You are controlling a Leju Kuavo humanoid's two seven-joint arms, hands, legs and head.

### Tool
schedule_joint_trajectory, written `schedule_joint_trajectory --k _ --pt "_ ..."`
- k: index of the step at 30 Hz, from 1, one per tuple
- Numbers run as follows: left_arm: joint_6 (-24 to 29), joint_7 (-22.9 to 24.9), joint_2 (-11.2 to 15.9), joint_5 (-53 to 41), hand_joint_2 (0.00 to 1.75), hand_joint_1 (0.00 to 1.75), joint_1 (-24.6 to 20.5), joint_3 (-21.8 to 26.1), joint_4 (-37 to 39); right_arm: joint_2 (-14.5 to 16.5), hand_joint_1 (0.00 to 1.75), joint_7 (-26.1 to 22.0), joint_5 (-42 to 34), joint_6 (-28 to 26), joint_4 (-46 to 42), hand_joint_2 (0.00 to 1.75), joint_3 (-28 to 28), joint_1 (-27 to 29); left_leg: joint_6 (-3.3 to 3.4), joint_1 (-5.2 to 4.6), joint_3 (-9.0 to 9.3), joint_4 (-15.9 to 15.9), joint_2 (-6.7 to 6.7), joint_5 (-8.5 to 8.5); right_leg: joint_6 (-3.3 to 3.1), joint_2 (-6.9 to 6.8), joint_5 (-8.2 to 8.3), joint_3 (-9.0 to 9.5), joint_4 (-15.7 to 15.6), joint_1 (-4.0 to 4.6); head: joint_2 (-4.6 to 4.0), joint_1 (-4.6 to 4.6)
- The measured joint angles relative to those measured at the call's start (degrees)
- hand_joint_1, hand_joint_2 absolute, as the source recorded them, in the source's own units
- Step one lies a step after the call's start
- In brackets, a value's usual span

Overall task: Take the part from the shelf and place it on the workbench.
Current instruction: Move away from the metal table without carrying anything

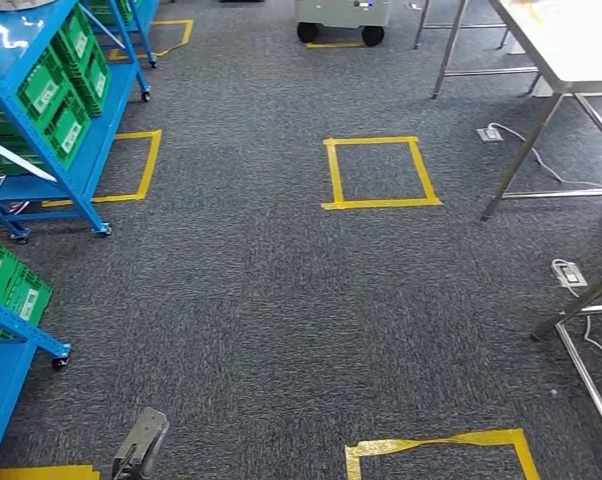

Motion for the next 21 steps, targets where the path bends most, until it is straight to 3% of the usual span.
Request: schedule_joint_trajectory --k 2,4,6,8,10,11,12,13,14,15,17,19,21 --pt "0.1 -0.3 0.0 0.5 0.0 0.0 0.0 0.1 0.0 0.0 0.0 0.2 -0.4 0.0 -0.8 0.0 0.4 0.7 -0.71 0.07 -0.57 0.2 -1.37 0.18 -0.22 2.11 0.39 1.43 -3.0 -0.23 0.01 0.02" --pt "0.2 -0.8 0.0 1.1 0.0 0.0 0.3 0.5 -0.1 0.0 0.0 0.3 -1.0 0.0 -2.3 0.0 0.9 1.6 -1.45 0.37 -1.17 0.2 -2.28 0.3 -0.88 0.97 0.31 1.62 -3.2 -0.07 0.01 -0.06" --pt "-0.1 -1.3 -0.2 2.1 0.0 0.0 0.5 1.1 -0.5 0.0 0.0 0.4 -1.9 -0.2 -4.0 0.0 1.4 2.4 -1.98 0.37 -2.33 2.3 0.04 -0.8 -1.69 -0.57 0.19 1.97 -3.5 0.01 0.0 -0.43" --pt "-0.6 -1.9 -0.8 3.7 0.0 0.0 0.4 1.9 -1.4 0.0 0.0 -0.1 -4.0 -0.7 -5.7 0.0 1.8 3.3 -2.34 0.28 -5.8 9.0 3.58 -3.89 -2.28 -2.44 -0.25 2.49 -3.7 0.22 0.0 -0.86" --pt "-1.2 -2.6 -1.4 5.7 0.0 0.0 0.3 3.1 -2.5 0.0 0.0 -1.1 -6.8 -1.4 -7.5 0.0 2.1 4.3 -2.56 0.36 -9.89 16.4 4.64 -6.33 -2.47 -4.39 -0.91 2.84 -3.7 0.44 0.0 -0.97" --pt "-1.5 -2.8 -1.6 6.4 0.0 0.0 0.4 3.7 -3.0 0.0 0.0 -1.6 -7.9 -1.7 -8.3 0.0 2.3 4.6 -2.57 0.38 -10.73 17.7 4.74 -6.07 -2.42 -5.27 -1.34 3.15 -3.7 0.48 0.0 -1.0" --pt "-1.6 -2.9 -1.8 6.9 0.0 0.0 0.5 4.2 -3.4 0.0 0.0 -1.8 -8.6 -1.9 -9.1 0.0 2.4 4.8 -2.51 0.38 -10.4 16.8 4.89 -4.8 -2.32 -6.1 -1.82 3.6 -3.7 0.5 0.0 -1.03" --pt "-1.7 -2.9 -2.0 7.2 0.0 0.0 0.5 4.6 -3.8 0.0 0.0 -2.1 -8.8 -1.9 -9.8 0.0 2.6 5.0 -2.38 0.36 -8.96 13.8 5.35 -2.81 -2.17 -6.9 -2.36 4.27 -3.7 0.5 0.0 -1.06" --pt "-1.7 -2.9 -2.3 7.6 0.0 0.0 0.6 5.0 -4.3 0.0 0.0 -2.3 -8.8 -1.7 -10.5 0.0 2.7 5.2 -2.15 0.27 -6.98 10.0 6.66 -0.88 -1.98 -7.62 -2.93 4.99 -3.7 0.52 0.0 -1.12" --pt "-1.6 -2.9 -2.7 7.9 0.0 0.0 0.6 5.3 -4.9 0.0 0.0 -2.5 -8.8 -1.4 -11.1 0.0 2.7 5.4 -1.85 -0.03 -5.12 6.5 8.22 0.14 -1.69 -8.25 -3.57 5.63 -3.6 0.67 0.0 -1.16" --pt "-0.9 -2.7 -3.9 8.6 0.0 0.0 0.6 6.0 -6.3 0.0 0.0 -2.7 -8.6 -0.7 -12.5 0.0 2.7 5.9 -1.07 -0.56 -3.23 2.9 10.12 0.17 -1.0 -9.4 -4.52 7.01 -3.8 0.92 0.0 -1.03" --pt "-0.1 -2.2 -5.0 9.1 0.0 0.0 0.9 6.5 -7.8 0.0 0.0 -2.7 -8.5 0.0 -13.8 0.0 2.6 6.1 -0.29 -0.66 -2.83 2.5 8.89 -0.71 -0.26 -10.03 -4.69 8.0 -3.7 0.86 0.01 -0.88" --pt "0.3 -1.6 -5.7 10.1 0.0 0.0 1.3 6.8 -9.3 0.0 0.0 -2.9 -8.9 0.0 -14.9 0.0 2.7 6.2 0.45 -0.4 -1.7 2.3 7.55 -1.45 0.24 -8.04 -4.4 6.65 -0.4 0.58 0.02 -0.74"
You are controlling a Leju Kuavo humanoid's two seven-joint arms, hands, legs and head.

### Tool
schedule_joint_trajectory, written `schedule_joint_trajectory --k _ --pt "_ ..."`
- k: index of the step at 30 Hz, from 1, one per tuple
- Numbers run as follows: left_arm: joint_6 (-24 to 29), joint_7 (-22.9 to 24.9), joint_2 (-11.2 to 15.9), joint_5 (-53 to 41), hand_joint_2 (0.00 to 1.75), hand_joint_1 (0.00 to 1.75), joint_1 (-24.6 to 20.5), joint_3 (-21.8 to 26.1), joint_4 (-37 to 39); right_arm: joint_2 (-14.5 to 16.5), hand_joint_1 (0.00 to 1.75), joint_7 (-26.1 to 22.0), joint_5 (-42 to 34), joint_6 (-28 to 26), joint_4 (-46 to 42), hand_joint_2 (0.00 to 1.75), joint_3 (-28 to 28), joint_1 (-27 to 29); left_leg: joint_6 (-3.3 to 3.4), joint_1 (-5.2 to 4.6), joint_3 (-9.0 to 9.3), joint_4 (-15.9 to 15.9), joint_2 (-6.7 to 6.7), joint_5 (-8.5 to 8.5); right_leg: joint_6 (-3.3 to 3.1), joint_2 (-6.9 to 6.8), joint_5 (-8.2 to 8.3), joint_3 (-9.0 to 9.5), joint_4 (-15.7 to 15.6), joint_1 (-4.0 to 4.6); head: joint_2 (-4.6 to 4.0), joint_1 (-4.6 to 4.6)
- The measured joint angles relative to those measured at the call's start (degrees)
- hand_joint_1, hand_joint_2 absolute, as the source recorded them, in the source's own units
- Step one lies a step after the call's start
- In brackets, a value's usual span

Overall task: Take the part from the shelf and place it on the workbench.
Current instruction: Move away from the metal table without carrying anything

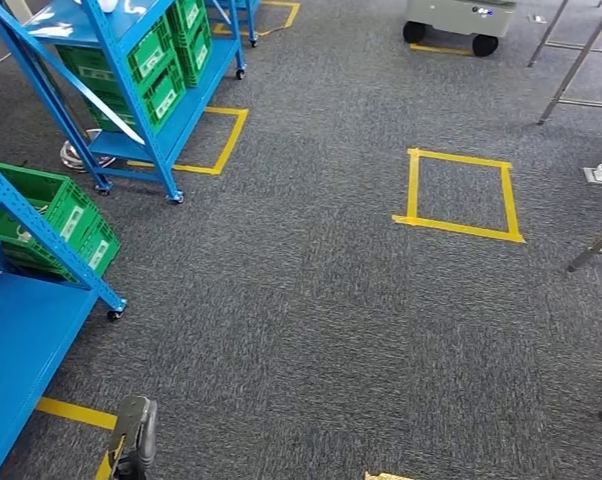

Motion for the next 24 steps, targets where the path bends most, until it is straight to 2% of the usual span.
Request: schedule_joint_trajectory --k 2,4,5,6,7,8,9,10,11,12,13,14,16,17,18,19,20,21,22,23,24 --pt "0.0 0.3 -0.6 1.5 0.0 0.0 0.1 0.4 -1.2 0.0 0.0 -0.3 -0.7 -0.5 -0.7 0.0 0.1 0.3 0.54 0.28 1.34 -0.1 -1.36 -0.93 0.29 2.87 -0.77 -4.82 7.3 -0.22 -0.01 0.32" --pt "-0.1 0.3 -1.0 2.5 0.0 0.0 0.2 0.8 -1.8 0.0 0.0 -0.8 -1.1 -0.9 -1.1 0.0 0.1 0.9 0.7 0.43 2.67 -0.1 -3.14 -2.06 0.51 3.79 -3.9 -10.73 13.8 -0.32 -0.01 0.55" --pt "-0.2 0.3 -1.2 2.7 0.0 0.0 0.4 0.9 -2.1 0.0 0.0 -1.0 -1.2 -1.0 -1.3 0.0 0.0 1.1 0.67 0.5 3.56 -0.1 -4.1 -2.72 0.6 3.9 -5.61 -12.97 14.9 -0.33 -0.01 0.61" --pt "-0.2 0.3 -1.4 2.9 0.0 0.0 0.5 1.1 -2.2 0.0 0.0 -1.1 -1.3 -1.0 -1.6 0.0 0.0 1.2 0.55 0.62 4.61 -0.1 -5.06 -3.45 0.68 3.99 -6.47 -14.37 14.4 -0.36 -0.01 0.63" --pt "-0.3 0.3 -1.5 3.0 0.0 0.0 0.7 1.1 -2.4 0.0 0.0 -1.2 -1.4 -1.1 -1.8 0.0 0.0 1.3 0.36 0.8 5.75 -0.1 -6.01 -4.27 0.84 4.25 -5.86 -15.04 12.5 -0.43 -0.02 0.66" --pt "-0.3 0.3 -1.6 3.0 0.0 0.0 0.8 1.2 -2.5 0.0 0.0 -1.3 -1.4 -1.0 -1.9 0.0 0.0 1.3 0.07 0.98 6.7 -0.1 -6.87 -5.13 1.14 5.03 -3.12 -15.21 9.5 -0.65 -0.02 0.74" --pt "-0.3 0.3 -1.7 3.0 0.0 0.0 0.8 1.3 -2.6 0.0 0.0 -1.3 -1.4 -1.0 -2.0 0.0 0.0 1.4 -0.27 1.12 7.55 0.0 -7.67 -6.03 1.43 6.18 1.32 -15.28 6.2 -0.96 -0.02 1.05" --pt "-0.3 0.4 -1.8 3.1 0.0 0.0 0.8 1.3 -2.7 0.0 0.0 -1.3 -1.4 -1.0 -2.1 0.0 0.1 1.4 -0.64 1.19 8.05 -0.1 -8.39 -6.79 1.34 7.12 5.15 -15.13 3.8 -1.13 -0.02 1.38" --pt "-0.3 0.4 -1.8 3.1 0.0 0.0 0.8 1.4 -2.9 0.0 0.0 -1.3 -1.4 -1.0 -2.2 0.0 0.1 1.5 -1.07 1.28 8.36 -0.4 -8.98 -7.24 1.05 7.77 8.32 -15.04 2.2 -1.24 -0.02 1.52" --pt "-0.3 0.4 -1.9 3.1 0.0 0.0 0.8 1.4 -3.0 0.0 0.0 -1.3 -1.5 -0.9 -2.4 0.0 0.1 1.4 -1.49 1.34 8.59 -0.6 -9.4 -7.33 0.51 7.72 9.81 -14.9 1.5 -1.17 -0.02 1.67" --pt "-0.3 0.4 -1.9 3.1 0.0 0.0 0.9 1.4 -3.1 0.0 0.0 -1.4 -1.5 -0.9 -2.6 0.0 0.0 1.4 -1.87 1.41 8.57 -0.8 -9.61 -7.04 -0.1 7.2 9.69 -14.5 1.5 -1.05 -0.01 1.52" --pt "-0.3 0.4 -1.9 3.1 0.0 0.0 0.9 1.4 -3.1 0.0 0.0 -1.4 -1.4 -0.9 -2.7 0.0 0.0 1.4 -2.25 1.43 8.15 0.0 -8.93 -6.35 -0.46 6.69 9.79 -14.1 1.2 -1.04 -0.01 1.33" --pt "-0.3 0.4 -2.0 3.0 0.0 0.0 0.8 1.4 -3.1 0.0 0.0 -1.8 -1.3 -0.7 -2.9 0.0 -0.1 1.3 -2.78 1.16 4.96 5.0 -5.88 -5.4 -1.17 5.51 9.33 -12.88 0.3 -0.98 -0.01 1.01" --pt "-0.3 0.3 -2.1 2.9 0.0 0.0 0.7 1.4 -3.1 0.0 0.0 -2.0 -1.3 -0.6 -2.9 0.0 -0.2 1.3 -2.94 1.01 2.51 8.5 -4.19 -5.97 -1.53 4.84 8.98 -12.21 -0.2 -0.86 -0.02 0.85" --pt "-0.3 0.3 -2.2 2.7 0.0 0.0 0.7 1.3 -3.1 0.0 0.0 -2.2 -1.3 -0.3 -2.8 0.0 -0.2 1.2 -3.0 0.93 0.0 11.7 -3.24 -7.49 -1.85 4.17 8.6 -11.59 -0.5 -0.69 -0.02 0.73" --pt "-0.2 0.2 -2.2 2.6 0.0 0.0 0.7 1.2 -3.1 0.0 0.0 -2.4 -1.3 -0.1 -2.8 0.0 -0.3 1.1 -2.97 0.89 -2.02 13.8 -2.92 -9.29 -2.08 3.57 8.19 -11.02 -0.7 -0.51 -0.02 0.69" --pt "-0.1 0.1 -2.3 2.5 0.0 0.0 0.7 1.2 -3.0 0.0 0.0 -2.5 -1.3 0.1 -2.7 0.0 -0.4 0.9 -2.85 0.87 -3.42 14.7 -2.84 -10.41 -2.28 2.97 7.8 -10.43 -0.8 -0.34 -0.02 0.67" --pt "0.0 0.0 -2.3 2.4 0.0 0.0 0.8 1.1 -2.9 0.0 0.0 -2.6 -1.3 0.3 -2.6 0.0 -0.5 0.8 -2.65 0.82 -4.06 14.2 -2.81 -10.18 -2.43 2.39 7.44 -9.87 -0.8 -0.19 -0.02 0.64" --pt "0.0 -0.1 -2.3 2.4 0.0 0.0 0.8 1.1 -2.8 0.0 0.0 -2.6 -1.3 0.4 -2.6 0.0 -0.6 0.6 -2.34 0.68 -3.84 12.1 -2.66 -8.44 -2.52 1.82 7.11 -9.33 -0.8 -0.05 -0.02 0.6" --pt "0.1 -0.1 -2.2 2.4 0.0 0.0 0.8 1.0 -2.8 0.0 0.0 -2.6 -1.4 0.6 -2.5 0.0 -0.7 0.5 -1.94 0.43 -2.88 8.8 -2.08 -5.71 -2.57 1.24 6.82 -8.82 -0.8 0.07 -0.02 0.55" --pt "0.1 -0.2 -2.2 2.4 0.0 0.0 0.8 0.9 -2.7 0.0 0.0 -2.7 -1.4 0.7 -2.5 0.0 -0.7 0.4 -1.51 0.03 -1.71 5.1 -0.78 -3.07 -2.54 0.7 6.52 -8.38 -0.8 0.2 -0.02 0.54"
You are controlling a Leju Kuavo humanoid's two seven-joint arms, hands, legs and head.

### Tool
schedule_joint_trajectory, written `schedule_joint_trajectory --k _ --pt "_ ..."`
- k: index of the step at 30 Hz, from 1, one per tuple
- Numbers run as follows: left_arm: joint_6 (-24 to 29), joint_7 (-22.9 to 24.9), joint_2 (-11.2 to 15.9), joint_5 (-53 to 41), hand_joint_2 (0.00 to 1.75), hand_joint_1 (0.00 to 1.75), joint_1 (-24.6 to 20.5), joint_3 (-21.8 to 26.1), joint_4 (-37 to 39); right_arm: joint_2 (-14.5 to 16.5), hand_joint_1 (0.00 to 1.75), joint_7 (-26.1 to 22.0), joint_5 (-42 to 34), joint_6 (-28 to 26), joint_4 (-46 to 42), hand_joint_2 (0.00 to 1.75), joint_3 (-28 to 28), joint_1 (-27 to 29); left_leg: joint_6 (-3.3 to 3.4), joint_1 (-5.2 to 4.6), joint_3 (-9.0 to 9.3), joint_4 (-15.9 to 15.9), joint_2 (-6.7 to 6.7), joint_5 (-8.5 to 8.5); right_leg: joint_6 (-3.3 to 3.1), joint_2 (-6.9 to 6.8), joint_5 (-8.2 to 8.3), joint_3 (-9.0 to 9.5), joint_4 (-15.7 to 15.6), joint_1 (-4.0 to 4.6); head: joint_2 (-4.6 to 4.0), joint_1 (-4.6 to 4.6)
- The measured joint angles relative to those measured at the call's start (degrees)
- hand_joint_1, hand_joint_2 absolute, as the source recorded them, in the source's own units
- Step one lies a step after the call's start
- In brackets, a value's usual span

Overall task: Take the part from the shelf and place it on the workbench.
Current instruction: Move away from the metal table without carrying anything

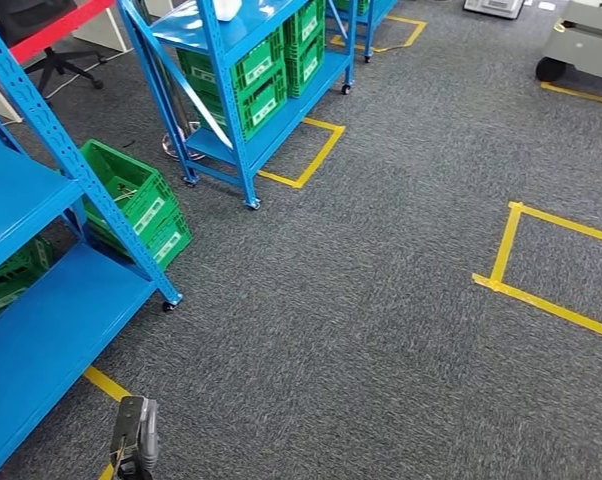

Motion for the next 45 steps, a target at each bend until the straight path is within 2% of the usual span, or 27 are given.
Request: schedule_joint_trajectory --k 2,3,5,7,9,11,12,14,16,18,20,21,22,24,26,27,29,30,32,33,35,37,39,41,42,43,45 --pt "0.1 -0.1 0.0 0.0 0.0 0.0 -0.2 -0.3 0.1 0.0 0.0 -0.1 0.0 0.3 0.2 0.0 -0.1 -0.1 0.49 -0.66 1.57 -4.9 2.16 2.79 0.28 -1.08 -0.47 0.47 0.0 0.27 0.0 -0.01" --pt "0.2 -0.2 0.0 0.0 0.0 0.0 -0.2 -0.4 0.1 0.0 0.0 -0.1 0.0 0.5 0.3 0.0 -0.1 -0.1 0.61 -0.84 1.67 -5.6 2.49 3.18 0.5 -1.64 -0.64 0.62 0.0 0.37 0.0 0.01" --pt "0.4 -0.2 0.0 0.0 0.0 0.0 -0.1 -0.7 0.2 0.0 0.0 -0.2 0.1 0.7 0.5 0.0 -0.3 -0.2 0.92 -0.67 1.67 -6.0 1.28 4.11 1.05 -2.46 -0.98 0.84 0.0 0.43 0.0 0.01" --pt "0.6 -0.2 0.1 0.1 0.0 0.0 0.0 -0.9 0.3 0.0 0.0 -0.4 0.2 0.8 0.6 0.0 -0.4 -0.3 1.45 -0.22 1.65 -6.5 -0.03 4.83 1.71 -0.57 -3.01 0.43 1.8 0.32 0.0 0.11" --pt "0.8 -0.2 0.1 0.2 0.0 0.0 -0.1 -1.1 0.3 0.0 0.0 -0.4 0.2 1.0 0.8 0.0 -0.6 -0.4 1.85 0.05 1.24 -6.6 -1.36 5.38 2.23 2.3 -7.36 -1.61 7.8 0.13 0.0 0.33" --pt "0.9 -0.3 0.1 0.3 0.0 0.0 0.0 -1.2 0.4 0.0 0.0 -0.5 0.2 1.2 1.1 0.0 -0.7 -0.4 1.9 0.08 0.56 -6.6 -2.78 5.89 2.44 3.15 -10.59 -3.69 14.1 0.0 0.0 0.44" --pt "0.9 -0.3 0.1 0.3 0.0 0.0 0.1 -1.2 0.5 0.0 0.0 -0.5 0.3 1.3 1.2 0.0 -0.8 -0.5 1.79 0.1 0.2 -6.6 -3.52 6.19 2.46 3.24 -10.67 -3.62 14.9 -0.04 0.0 0.44" --pt "1.0 -0.4 0.1 0.4 0.0 0.0 0.1 -1.3 0.6 0.0 0.0 -0.5 0.4 1.5 1.4 0.0 -0.9 -0.6 1.39 0.2 -0.43 -6.6 -5.06 6.84 2.4 3.82 -8.01 -0.14 9.8 -0.22 0.0 0.43" --pt "1.1 -0.4 0.2 0.5 0.0 0.0 0.2 -1.4 0.6 0.0 0.0 -0.5 0.6 1.6 1.5 0.0 -0.9 -0.9 0.76 0.3 -0.88 -6.5 -6.52 7.56 2.14 6.27 -5.54 4.82 1.6 -0.5 0.0 0.41" --pt "1.2 -0.5 0.2 0.5 0.0 0.0 0.2 -1.5 0.7 0.0 0.0 -0.6 0.8 1.8 1.7 0.0 -0.9 -1.0 0.04 0.34 -1.23 -6.5 -7.71 8.43 1.7 7.98 -4.8 6.48 -1.7 -0.45 0.0 0.35" --pt "1.4 -0.6 0.4 0.5 0.0 0.0 0.5 -1.5 0.8 0.0 0.0 -0.6 0.9 2.0 1.8 0.0 -1.0 -1.1 -0.65 0.47 -1.58 -6.7 -8.65 9.25 0.94 7.06 -4.23 5.86 -1.7 -0.27 0.0 0.36" --pt "1.4 -0.6 0.5 0.5 0.0 0.0 0.7 -1.6 0.9 0.0 0.0 -0.7 1.0 2.2 1.8 0.0 -1.0 -1.1 -0.9 0.45 -1.85 -6.5 -8.05 8.91 0.4 6.35 -3.88 5.57 -1.8 -0.27 0.0 0.3" --pt "1.5 -0.6 0.5 0.6 0.0 0.0 0.8 -1.6 0.9 0.0 0.0 -0.7 1.1 2.3 1.9 0.0 -1.1 -1.1 -1.1 0.4 -2.38 -5.4 -6.79 7.39 -0.16 5.5 -3.43 5.13 -1.9 -0.29 0.0 0.09" --pt "1.6 -0.7 0.5 0.6 0.0 0.0 0.8 -1.6 1.1 0.0 0.0 -0.8 1.3 2.6 1.9 0.0 -1.4 -1.0 -1.38 0.28 -4.23 0.2 -3.49 1.76 -0.87 3.67 -2.47 3.92 -1.9 -0.18 0.0 -0.36" --pt "1.7 -0.8 0.5 0.6 0.0 0.0 0.7 -1.6 1.3 0.0 0.0 -1.0 1.5 3.0 2.1 0.0 -1.7 -1.0 -1.65 0.37 -5.83 7.6 -2.26 -2.8 -0.98 1.74 -1.57 2.84 -1.9 -0.04 0.0 -0.5" --pt "1.7 -0.9 0.5 0.7 0.0 0.0 0.7 -1.6 1.4 0.0 0.0 -1.0 1.6 3.2 2.2 0.0 -1.9 -1.1 -1.75 0.41 -5.67 9.6 -2.11 -3.2 -0.94 0.82 -1.13 2.34 -1.8 -0.02 0.0 -0.52" --pt "1.9 -1.0 0.6 0.7 0.0 0.0 0.7 -1.6 1.6 0.0 0.0 -1.2 1.9 3.5 2.4 0.0 -2.1 -1.3 -1.85 0.44 -2.12 7.2 -1.53 -0.98 -0.73 -0.9 -0.38 1.45 -1.7 -0.01 0.0 -0.54" --pt "1.9 -1.1 0.6 0.8 0.0 0.0 0.7 -1.6 1.7 0.0 0.0 -1.3 1.9 3.6 2.5 0.0 -2.2 -1.3 -1.84 0.42 1.03 3.3 -0.36 0.39 -0.56 -1.67 -0.12 1.13 -1.6 0.03 0.0 -0.55" --pt "2.0 -1.2 0.6 0.8 0.0 0.0 0.5 -1.6 1.8 0.0 0.0 -1.4 2.0 3.7 2.7 0.0 -2.4 -1.5 -1.53 0.15 6.52 -4.7 2.68 1.37 -0.1 -3.12 0.24 0.79 -1.3 0.31 0.0 -0.62" --pt "2.0 -1.2 0.7 0.8 0.0 0.0 0.3 -1.6 1.8 0.0 0.0 -1.5 2.0 3.7 2.7 0.0 -2.4 -1.5 -1.25 0.0 7.75 -6.9 3.62 1.24 0.15 -3.82 0.45 0.72 -1.2 0.47 0.0 -0.6" --pt "2.0 -1.2 0.7 0.8 0.0 0.0 0.4 -1.7 2.0 0.0 0.0 -1.5 2.1 3.7 2.8 0.0 -2.5 -1.7 -0.4 -0.15 7.61 -7.9 2.99 1.26 0.72 -5.16 0.92 0.65 -1.1 0.56 0.0 -0.46" --pt "2.1 -1.3 0.7 0.8 0.0 0.0 0.6 -1.6 2.2 0.0 0.0 -1.6 2.1 3.8 2.9 0.0 -2.6 -1.9 0.57 0.03 6.73 -8.1 1.7 2.09 1.51 -3.21 -0.27 0.06 0.0 0.34 0.0 -0.34" --pt "2.2 -1.3 0.8 0.8 0.0 0.0 0.5 -1.6 2.3 0.0 0.0 -1.7 2.2 3.8 3.0 0.0 -2.7 -1.8 1.35 0.18 5.48 -8.1 0.29 3.25 2.17 1.03 -4.64 -1.7 5.0 0.13 0.0 -0.06" --pt "2.2 -1.4 0.8 0.8 0.0 0.0 0.3 -1.6 2.3 0.0 0.0 -1.7 2.2 3.8 3.2 0.0 -2.9 -1.8 1.64 0.06 3.93 -8.1 -1.37 4.54 2.22 3.0 -9.03 -3.71 12.2 0.14 0.0 0.24" --pt "2.2 -1.4 0.8 0.8 0.0 0.0 0.3 -1.6 2.3 0.0 0.0 -1.7 2.2 3.8 3.3 0.0 -3.1 -1.8 1.66 -0.03 3.1 -8.0 -2.22 5.22 2.09 3.25 -9.69 -3.97 14.3 0.19 0.0 0.31" --pt "2.2 -1.4 0.8 0.8 0.0 0.0 0.4 -1.6 2.4 0.0 0.0 -1.8 2.3 3.9 3.4 0.0 -3.2 -1.9 1.63 -0.12 2.3 -8.0 -3.02 5.86 1.86 3.35 -9.07 -3.24 14.3 0.24 0.0 0.34" --pt "2.3 -1.5 0.8 0.8 0.0 0.0 0.4 -1.6 2.4 0.0 0.0 -1.9 2.3 3.9 3.5 0.0 -3.3 -2.0 1.46 -0.24 0.79 -7.9 -4.68 7.17 1.12 4.24 -5.81 1.25 8.2 0.3 0.0 0.34"
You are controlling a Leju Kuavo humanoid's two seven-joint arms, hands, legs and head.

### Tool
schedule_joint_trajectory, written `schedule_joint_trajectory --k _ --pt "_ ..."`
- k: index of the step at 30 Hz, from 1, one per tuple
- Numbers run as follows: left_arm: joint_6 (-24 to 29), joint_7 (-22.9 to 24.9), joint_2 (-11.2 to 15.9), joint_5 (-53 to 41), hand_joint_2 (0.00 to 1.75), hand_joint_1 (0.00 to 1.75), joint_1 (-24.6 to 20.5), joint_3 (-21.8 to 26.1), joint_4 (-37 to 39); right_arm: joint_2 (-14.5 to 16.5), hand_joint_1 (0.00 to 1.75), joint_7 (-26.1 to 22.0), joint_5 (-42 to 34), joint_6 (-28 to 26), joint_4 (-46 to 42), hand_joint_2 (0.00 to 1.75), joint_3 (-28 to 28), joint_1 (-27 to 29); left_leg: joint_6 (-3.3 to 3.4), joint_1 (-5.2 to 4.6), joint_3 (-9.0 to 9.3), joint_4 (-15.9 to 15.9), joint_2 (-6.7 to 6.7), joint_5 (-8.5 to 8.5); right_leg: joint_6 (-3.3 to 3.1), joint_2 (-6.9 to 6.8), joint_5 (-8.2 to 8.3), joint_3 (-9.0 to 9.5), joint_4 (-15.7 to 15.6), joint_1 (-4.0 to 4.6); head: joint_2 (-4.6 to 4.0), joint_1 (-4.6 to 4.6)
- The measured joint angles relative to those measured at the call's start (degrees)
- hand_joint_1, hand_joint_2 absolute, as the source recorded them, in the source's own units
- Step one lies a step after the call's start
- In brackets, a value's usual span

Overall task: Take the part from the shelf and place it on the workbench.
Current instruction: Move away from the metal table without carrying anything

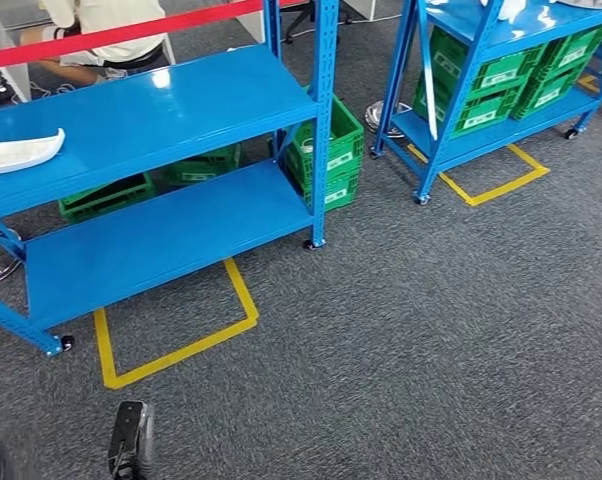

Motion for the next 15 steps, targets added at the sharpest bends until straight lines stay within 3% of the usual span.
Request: schedule_joint_trajectory --k 2,4,6,7,8,10,11,12,13,14,15 --pt "0.0 -0.1 0.0 0.0 0.0 0.0 0.0 0.0 0.0 0.0 0.0 -0.1 0.0 0.0 0.1 0.0 -0.1 -0.1 -0.38 -0.12 -1.12 0.0 -1.5 1.29 -0.6 2.3 1.37 5.41 -8.4 0.01 0.01 -0.09" --pt "0.0 -0.2 0.0 0.0 0.0 0.0 0.0 0.0 0.0 0.0 0.0 -0.1 0.1 0.1 0.1 0.0 -0.1 -0.2 -0.97 -0.02 -1.64 0.0 -2.7 2.45 -0.66 3.44 1.2 7.14 -11.9 0.15 0.02 0.07" --pt "0.1 -0.2 0.1 0.0 0.0 0.0 0.2 0.0 0.1 0.0 0.0 -0.2 0.1 0.1 0.2 0.0 -0.1 -0.3 -1.66 0.2 -2.02 -0.2 -3.4 3.22 -1.06 2.35 2.08 6.3 -11.9 0.19 0.01 0.29" --pt "0.1 -0.3 0.1 -0.1 0.0 0.0 0.4 0.0 0.2 0.0 0.0 -0.2 0.1 0.1 0.2 0.0 -0.2 -0.3 -1.98 0.23 -2.43 0.3 -2.67 2.35 -1.5 1.67 2.66 5.81 -12.0 0.14 0.01 0.2" --pt "0.1 -0.3 0.2 -0.1 0.0 0.0 0.5 0.0 0.2 0.0 0.0 -0.2 0.1 0.1 0.2 0.0 -0.2 -0.4 -2.3 0.26 -3.09 1.8 -1.42 0.36 -1.89 0.9 3.32 5.2 -12.0 0.02 0.0 0.01" --pt "0.1 -0.3 0.2 -0.1 0.0 0.0 0.5 0.0 0.3 0.0 0.0 -0.2 0.1 0.2 0.2 0.0 -0.4 -0.2 -2.98 0.48 -5.05 8.4 1.58 -6.12 -2.24 -0.75 4.57 3.67 -12.0 -0.06 0.0 -0.38" --pt "0.2 -0.3 0.1 -0.1 0.0 0.0 0.4 0.0 0.3 0.0 0.0 -0.3 0.2 0.2 0.3 0.0 -0.4 -0.1 -3.36 0.7 -5.95 12.4 2.26 -8.66 -2.22 -1.68 5.16 2.97 -12.0 -0.07 0.0 -0.5" --pt "0.2 -0.3 0.1 -0.1 0.0 0.0 0.3 0.0 0.3 0.0 0.0 -0.3 0.2 0.3 0.3 0.0 -0.5 -0.1 -3.72 0.93 -6.37 15.7 2.57 -9.84 -2.14 -2.61 5.76 2.25 -12.0 -0.09 0.0 -0.52" --pt "0.2 -0.3 0.1 -0.1 0.0 0.0 0.3 0.0 0.3 0.0 0.0 -0.4 0.3 0.4 0.4 0.0 -0.6 -0.1 -4.04 1.17 -5.93 17.4 2.7 -9.46 -1.98 -3.5 6.34 1.53 -11.9 -0.15 0.0 -0.54" --pt "0.2 -0.4 0.2 -0.1 0.0 0.0 0.4 0.0 0.3 0.0 0.0 -0.5 0.3 0.4 0.4 0.0 -0.6 -0.2 -4.34 1.37 -4.49 17.0 2.93 -8.09 -1.75 -4.35 6.84 0.83 -11.7 -0.26 0.0 -0.54" --pt "0.3 -0.4 0.2 -0.1 0.0 0.0 0.4 0.0 0.3 0.0 0.0 -0.7 0.4 0.5 0.5 0.0 -0.7 -0.2 -4.67 1.53 -1.96 14.4 3.56 -6.44 -1.47 -5.16 7.25 0.11 -11.4 -0.38 0.0 -0.55"
